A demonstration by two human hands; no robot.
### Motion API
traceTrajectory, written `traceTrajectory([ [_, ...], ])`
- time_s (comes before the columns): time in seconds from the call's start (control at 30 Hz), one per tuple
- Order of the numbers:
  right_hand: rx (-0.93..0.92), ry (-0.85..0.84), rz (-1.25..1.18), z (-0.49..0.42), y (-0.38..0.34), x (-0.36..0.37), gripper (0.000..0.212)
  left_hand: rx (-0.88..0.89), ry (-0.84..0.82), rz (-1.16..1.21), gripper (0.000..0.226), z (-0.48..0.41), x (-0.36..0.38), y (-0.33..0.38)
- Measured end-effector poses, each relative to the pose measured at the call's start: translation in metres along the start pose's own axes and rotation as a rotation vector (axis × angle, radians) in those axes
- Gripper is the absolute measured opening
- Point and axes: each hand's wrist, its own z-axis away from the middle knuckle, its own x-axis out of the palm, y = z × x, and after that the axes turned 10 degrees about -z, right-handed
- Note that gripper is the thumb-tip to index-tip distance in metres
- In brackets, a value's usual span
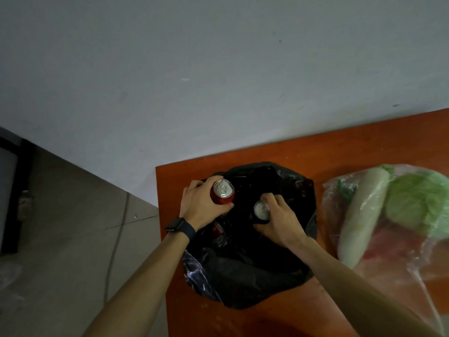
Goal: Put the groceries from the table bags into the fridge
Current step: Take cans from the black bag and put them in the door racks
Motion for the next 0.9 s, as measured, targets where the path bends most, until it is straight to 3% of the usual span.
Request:
traceTrajectory([
  [0.27,0.014,-0.016,-0.226,0.003,0.005,0.009,0.080,0.063,-0.097,0.063,0.072,0.011,0.011,0.017],
  [0.37,0.044,0.063,-0.332,0.011,0.007,-0.001,0.080,0.117,-0.057,0.089,0.071,0.015,0.007,0.023],
  [0.5,0.101,0.220,-0.652,0.050,0.004,-0.034,0.079,0.185,-0.003,0.201,0.068,0.026,-0.011,0.047],
  [0.73,-0.015,0.482,-1.027,0.156,-0.001,-0.121,0.072,0.415,0.020,0.399,0.069,0.061,-0.044,0.146],
  [0.9,-0.099,0.677,-0.931,0.268,0.022,-0.181,0.071,0.635,-0.013,0.430,0.067,0.108,-0.042,0.254],
])
